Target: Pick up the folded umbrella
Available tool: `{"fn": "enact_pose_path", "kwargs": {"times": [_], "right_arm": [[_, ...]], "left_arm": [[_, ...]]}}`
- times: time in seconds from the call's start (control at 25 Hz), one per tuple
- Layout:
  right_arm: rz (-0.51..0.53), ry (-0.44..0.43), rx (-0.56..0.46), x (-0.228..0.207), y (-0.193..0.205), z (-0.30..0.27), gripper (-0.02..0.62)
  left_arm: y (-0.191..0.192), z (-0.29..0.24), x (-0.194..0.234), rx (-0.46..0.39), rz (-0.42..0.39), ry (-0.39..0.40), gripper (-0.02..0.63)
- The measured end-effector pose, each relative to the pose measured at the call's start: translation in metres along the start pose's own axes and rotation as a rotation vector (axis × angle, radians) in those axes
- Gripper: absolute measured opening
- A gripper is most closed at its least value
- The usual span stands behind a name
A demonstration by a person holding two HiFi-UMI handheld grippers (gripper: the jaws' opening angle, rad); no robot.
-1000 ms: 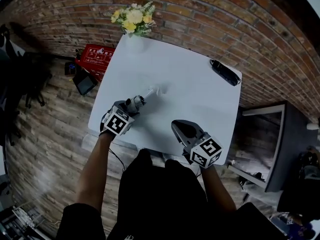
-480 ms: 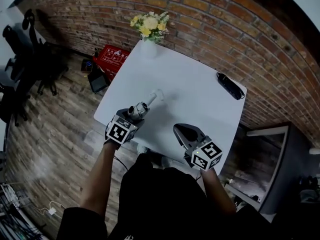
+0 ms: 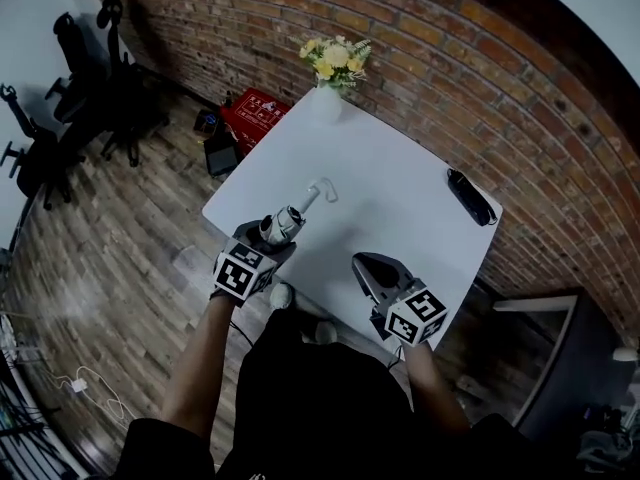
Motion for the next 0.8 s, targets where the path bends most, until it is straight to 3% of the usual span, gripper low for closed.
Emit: {"fn": "enact_pose_path", "kwargs": {"times": [0.36,0.8], "right_arm": [[0.055,-0.085,-0.013,0.019,-0.018,-0.013,0.023],[0.082,-0.040,-0.042,0.034,-0.039,-0.011,0.021]], "left_arm": [[-0.005,0.057,-0.016,-0.163,0.085,-0.039,0.299],[0.003,0.115,-0.015,-0.291,0.146,-0.028,0.299]]}}
Point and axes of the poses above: the fingertips, and each gripper's own axes: z backward along the fingers, x to its left, y out of its underside, the point moved 6 cm from there along z, backward along the fingers, and after that the axes turned 8 degrees about z, right-handed, at the moved point
